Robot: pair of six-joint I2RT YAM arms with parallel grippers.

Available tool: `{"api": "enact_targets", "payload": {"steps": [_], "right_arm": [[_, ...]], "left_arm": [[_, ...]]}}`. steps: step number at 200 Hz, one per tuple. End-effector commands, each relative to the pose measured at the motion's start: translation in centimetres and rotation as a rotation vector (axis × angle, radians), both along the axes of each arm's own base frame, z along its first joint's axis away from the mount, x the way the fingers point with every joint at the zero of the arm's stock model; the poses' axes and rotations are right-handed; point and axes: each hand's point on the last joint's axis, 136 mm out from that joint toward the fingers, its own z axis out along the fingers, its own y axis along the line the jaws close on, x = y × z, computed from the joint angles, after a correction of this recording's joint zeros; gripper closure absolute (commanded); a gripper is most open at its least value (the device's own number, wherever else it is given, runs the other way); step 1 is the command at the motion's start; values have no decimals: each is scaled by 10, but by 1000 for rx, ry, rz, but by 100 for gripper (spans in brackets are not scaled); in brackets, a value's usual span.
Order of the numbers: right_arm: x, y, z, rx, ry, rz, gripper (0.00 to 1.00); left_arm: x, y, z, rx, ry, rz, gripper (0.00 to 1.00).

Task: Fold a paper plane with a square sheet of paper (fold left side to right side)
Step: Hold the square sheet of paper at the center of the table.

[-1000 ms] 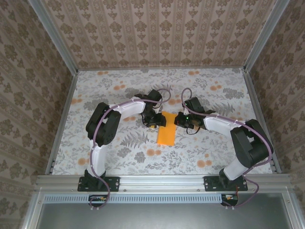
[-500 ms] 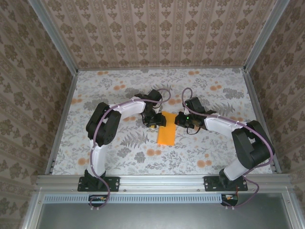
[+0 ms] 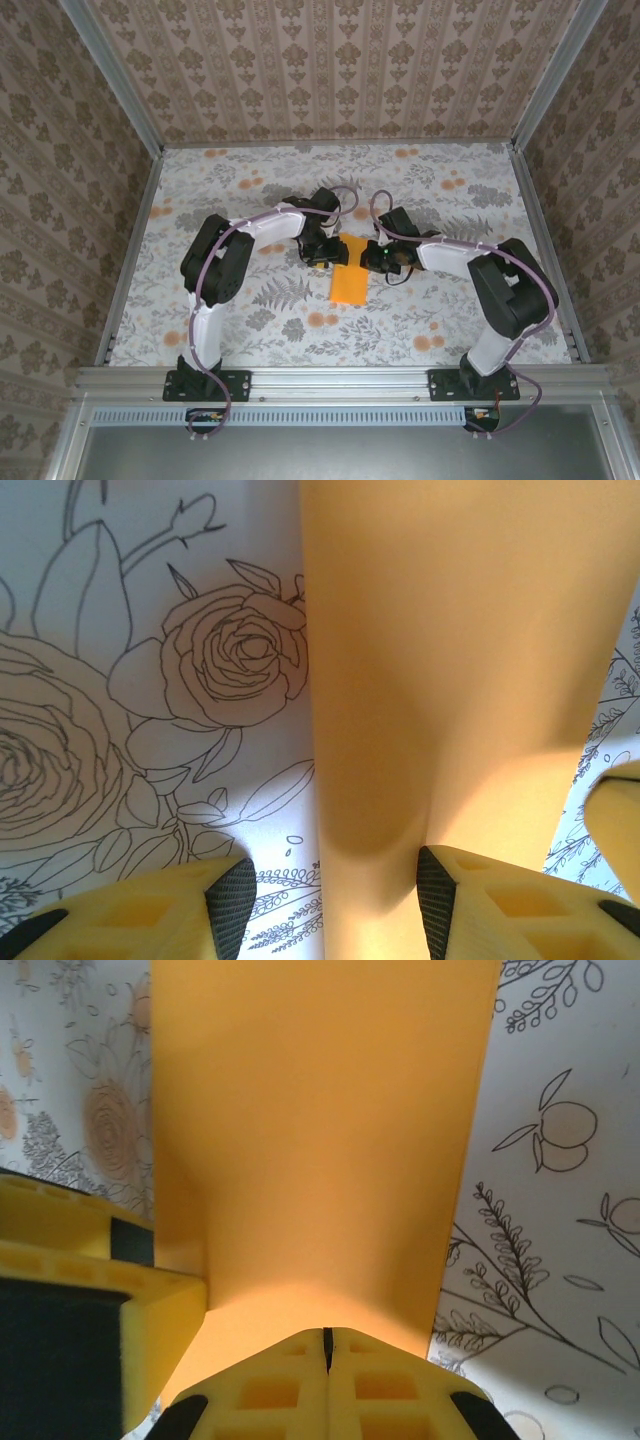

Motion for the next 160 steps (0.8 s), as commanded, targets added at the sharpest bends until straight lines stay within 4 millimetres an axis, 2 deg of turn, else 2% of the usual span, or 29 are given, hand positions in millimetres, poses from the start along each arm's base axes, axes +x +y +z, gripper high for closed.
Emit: {"api": "enact_targets", "payload": {"steps": [1,41,76,111,132,160], "right_arm": [[0,4,-4,-4,24,16,99],[-9,-2,-22,-41,92,8,99],[-21,-14,-35,-100,145,-10,99],[-28,-18,-43,-117,176,-12,99],[-29,-18,-44,-121,185,-11,99],[-29,-18,-45,-125,193,-8,100]], "left_arm": [[-19,-4,-52,52,55,-40,48],[-19,-5,-50,51,48,-43,48],[-15,-6,-36,34,15,-46,48],[-3,1,0,5,-75,-36,42],[4,5,30,-35,-157,-27,37],[4,3,60,-113,-225,-21,40]]}}
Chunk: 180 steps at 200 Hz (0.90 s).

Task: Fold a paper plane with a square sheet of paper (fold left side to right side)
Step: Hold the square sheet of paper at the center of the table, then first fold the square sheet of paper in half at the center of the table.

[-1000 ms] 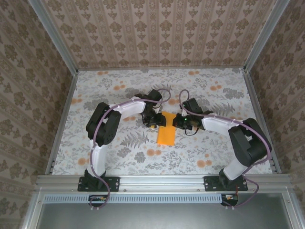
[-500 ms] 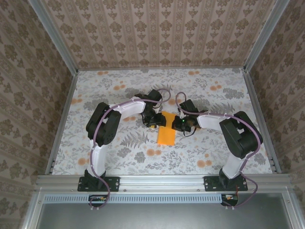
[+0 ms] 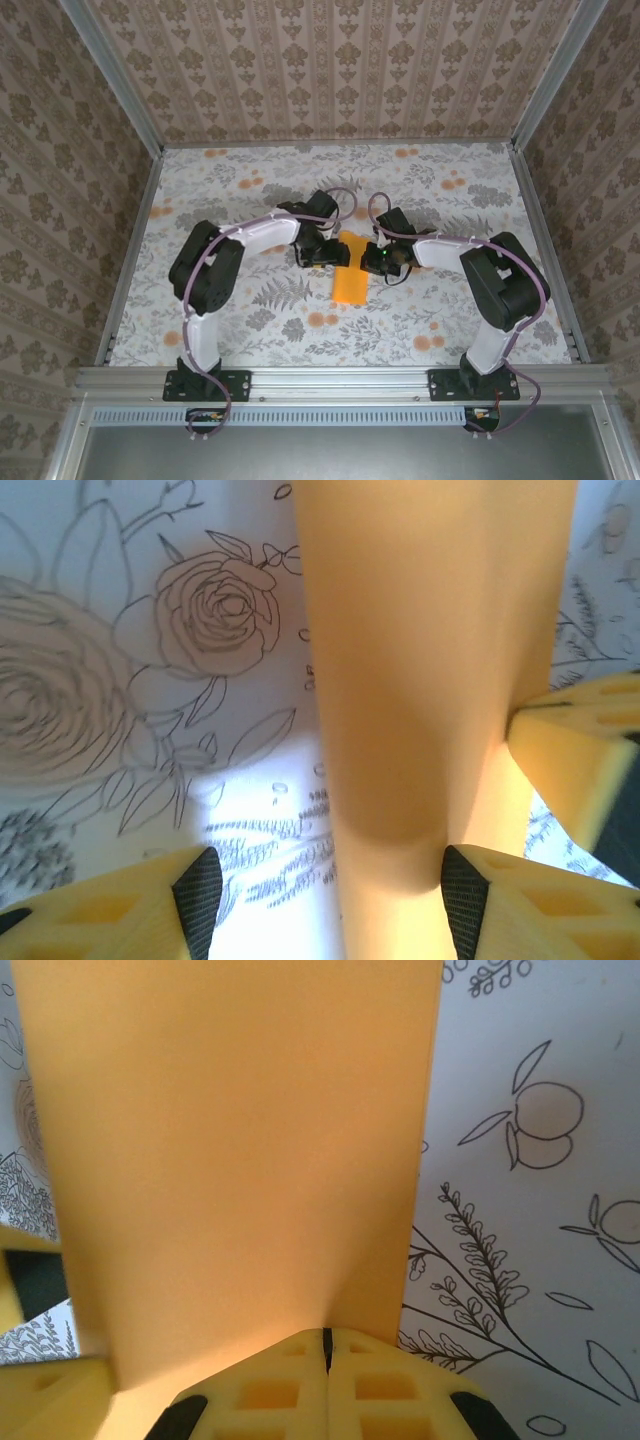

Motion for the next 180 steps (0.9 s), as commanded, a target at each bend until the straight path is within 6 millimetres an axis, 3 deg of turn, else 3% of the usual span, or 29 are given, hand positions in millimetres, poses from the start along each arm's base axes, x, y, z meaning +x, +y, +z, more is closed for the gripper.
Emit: {"api": "enact_targets", "payload": {"steps": [1,41,60,108,180], "right_arm": [[-26,-16,-31,-95,135,-5,100],[-27,-17,-32,-101,142,-2,100],[-27,-16,-32,-102,144,2,100],[-27,-16,-33,-106,149,7,100],[-29,-20,-34,-128,160,14,100]], "left_arm": [[9,-4,38,-82,-119,-10,40],[-2,-34,49,-285,-59,-40,72],[-7,-46,42,-348,-6,-60,79],[-11,-46,7,-311,62,-50,80],[-19,-11,-39,-138,111,2,84]]}}
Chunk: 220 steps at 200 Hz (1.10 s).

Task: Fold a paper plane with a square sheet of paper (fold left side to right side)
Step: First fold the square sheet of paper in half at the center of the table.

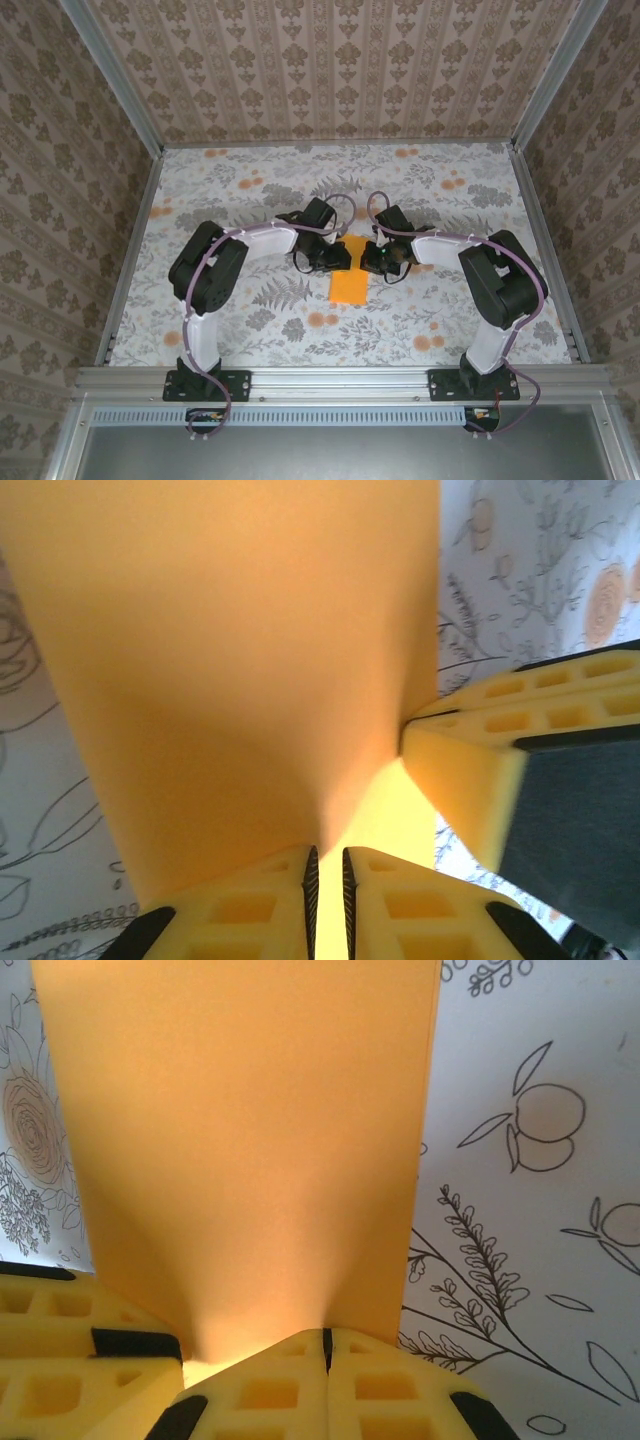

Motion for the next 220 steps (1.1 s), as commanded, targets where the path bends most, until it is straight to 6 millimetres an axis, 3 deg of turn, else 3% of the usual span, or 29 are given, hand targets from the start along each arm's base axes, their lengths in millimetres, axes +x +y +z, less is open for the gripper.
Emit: {"api": "enact_targets", "payload": {"steps": [1,55,106,147,166,220], "right_arm": [[-29,-20,-34,-113,134,11,100],[-32,-21,-37,-125,150,17,100],[-31,-19,-36,-116,145,20,100],[-29,-17,-34,-107,141,23,100],[-30,-18,-34,-110,143,22,100],[-29,-16,-33,-104,143,26,100]], "left_arm": [[-8,21,-25,86,48,18,84],[-13,43,-37,115,72,49,88],[-10,68,-14,99,25,81,92],[3,43,28,-29,-90,44,92],[6,30,38,-62,-124,30,92],[5,-2,19,-90,-84,-17,91]]}}
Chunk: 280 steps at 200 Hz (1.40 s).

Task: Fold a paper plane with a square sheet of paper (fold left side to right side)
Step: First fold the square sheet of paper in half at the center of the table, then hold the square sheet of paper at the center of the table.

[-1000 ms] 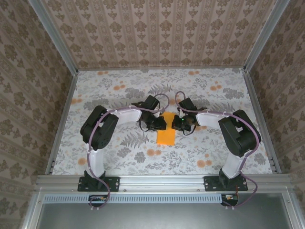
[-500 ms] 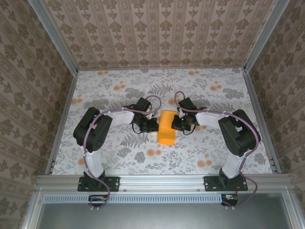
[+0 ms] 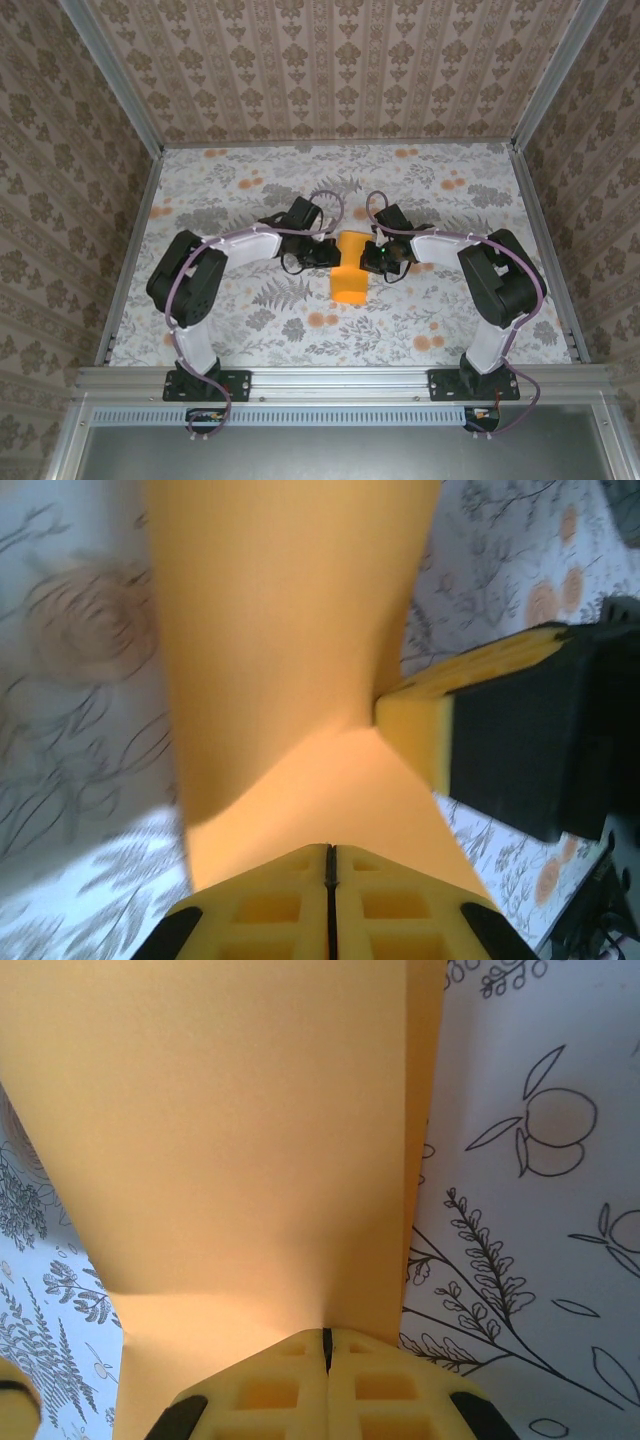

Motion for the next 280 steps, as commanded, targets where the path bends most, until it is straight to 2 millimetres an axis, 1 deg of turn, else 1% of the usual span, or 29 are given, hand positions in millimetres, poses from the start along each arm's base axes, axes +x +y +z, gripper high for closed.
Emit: {"api": "enact_targets", "payload": {"steps": [1,21,47,74,88,122,138,148,175,195,216,231,248,280], "right_arm": [[-29,-17,-33,-99,137,9,100],[-28,-15,-31,-92,133,14,100],[-27,-13,-29,-81,125,19,100],[-21,-6,-20,-38,88,26,100],[-16,0,-10,5,49,36,100],[4,9,30,114,-70,33,100],[12,15,41,163,-104,38,100],[18,20,43,189,-110,39,100],[36,33,39,237,-117,30,100],[48,36,30,226,-107,22,100],[56,40,20,217,-88,22,100],[58,39,11,194,-62,18,100],[54,33,-2,150,-22,6,100],[43,20,-24,72,52,-17,100]], "left_arm": [[0,-16,-10,-17,15,-33,91],[-1,-18,-19,2,27,-36,91],[-4,-11,-34,50,49,-32,90],[-10,-4,-41,88,64,-36,91],[-13,-1,-45,102,76,-34,90],[-19,3,-53,129,94,-32,91],[-20,4,-54,138,92,-31,90],[-19,3,-53,140,89,-33,90],[-20,3,-53,144,87,-37,91],[-20,2,-53,144,86,-41,91],[-21,2,-53,145,85,-45,90],[-20,2,-52,145,83,-44,90],[-22,2,-51,144,80,-48,90],[-31,5,-50,147,90,-61,90]]}}
